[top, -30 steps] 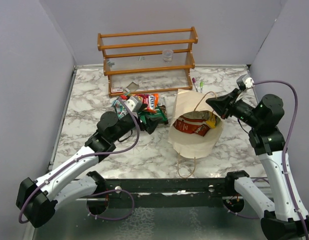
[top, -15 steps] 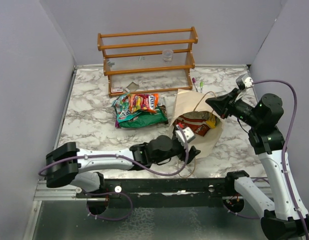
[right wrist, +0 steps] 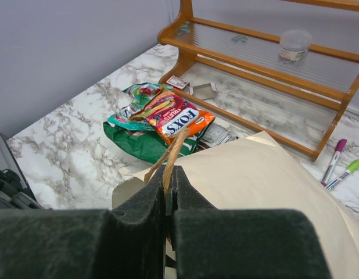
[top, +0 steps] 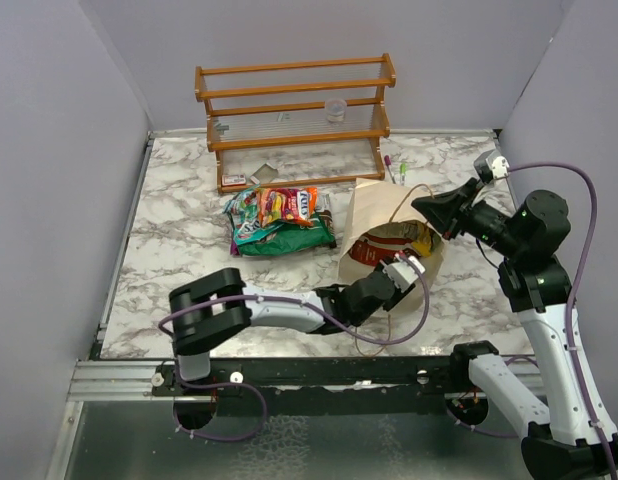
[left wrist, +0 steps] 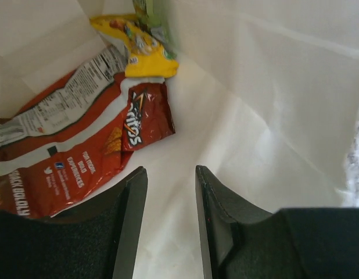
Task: Take the snacks out of the paper bag
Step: Take out the snack from the paper bag, then place the snack at the center of the board, then take out the snack from the paper bag.
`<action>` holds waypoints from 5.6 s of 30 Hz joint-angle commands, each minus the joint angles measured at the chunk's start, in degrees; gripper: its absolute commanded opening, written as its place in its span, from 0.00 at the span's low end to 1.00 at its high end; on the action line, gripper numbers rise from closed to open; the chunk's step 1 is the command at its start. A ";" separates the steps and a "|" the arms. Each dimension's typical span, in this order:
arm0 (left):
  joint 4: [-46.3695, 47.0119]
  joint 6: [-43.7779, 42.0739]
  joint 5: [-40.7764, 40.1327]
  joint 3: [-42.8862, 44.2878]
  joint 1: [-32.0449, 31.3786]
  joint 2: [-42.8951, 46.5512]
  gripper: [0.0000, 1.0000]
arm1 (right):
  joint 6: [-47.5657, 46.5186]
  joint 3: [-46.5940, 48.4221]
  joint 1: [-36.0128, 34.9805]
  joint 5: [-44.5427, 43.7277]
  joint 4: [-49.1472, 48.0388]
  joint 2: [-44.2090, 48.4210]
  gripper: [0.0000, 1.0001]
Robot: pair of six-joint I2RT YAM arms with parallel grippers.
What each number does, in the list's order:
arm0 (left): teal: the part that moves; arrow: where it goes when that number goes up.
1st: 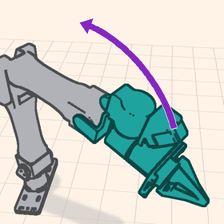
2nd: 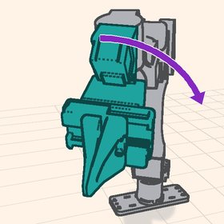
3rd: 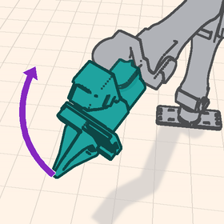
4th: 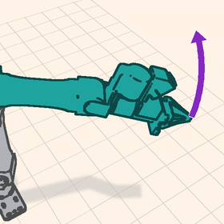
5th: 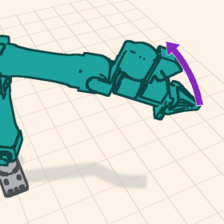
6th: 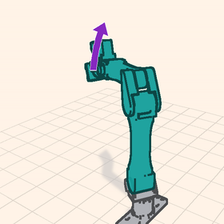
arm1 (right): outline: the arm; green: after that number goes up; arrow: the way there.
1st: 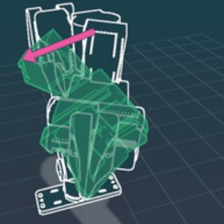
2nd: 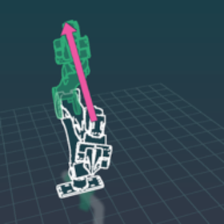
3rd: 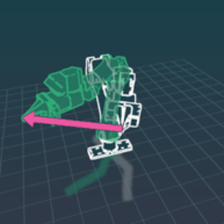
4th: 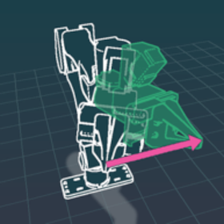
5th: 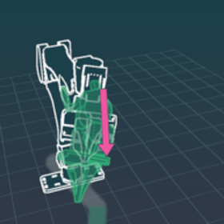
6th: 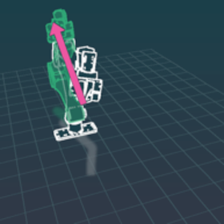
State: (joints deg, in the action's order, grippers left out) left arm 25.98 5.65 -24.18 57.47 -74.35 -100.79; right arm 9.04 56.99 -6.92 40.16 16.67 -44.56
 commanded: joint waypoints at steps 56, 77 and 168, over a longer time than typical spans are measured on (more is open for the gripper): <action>7.33 0.97 13.02 22.97 13.13 -20.99 0.06 | 1.90 1.16 -0.20 1.31 0.88 -0.54 0.02; -7.33 11.69 34.55 5.66 13.00 3.05 0.00 | 2.56 -0.35 -0.20 -6.46 -0.74 1.57 0.02; -16.73 3.11 49.20 -14.74 26.06 49.14 0.63 | 4.78 -6.02 -0.19 -8.32 -5.62 2.72 0.02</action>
State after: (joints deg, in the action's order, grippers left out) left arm 6.72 15.09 23.40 40.16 -38.54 -46.87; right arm 13.15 50.96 -6.92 30.06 13.13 -41.67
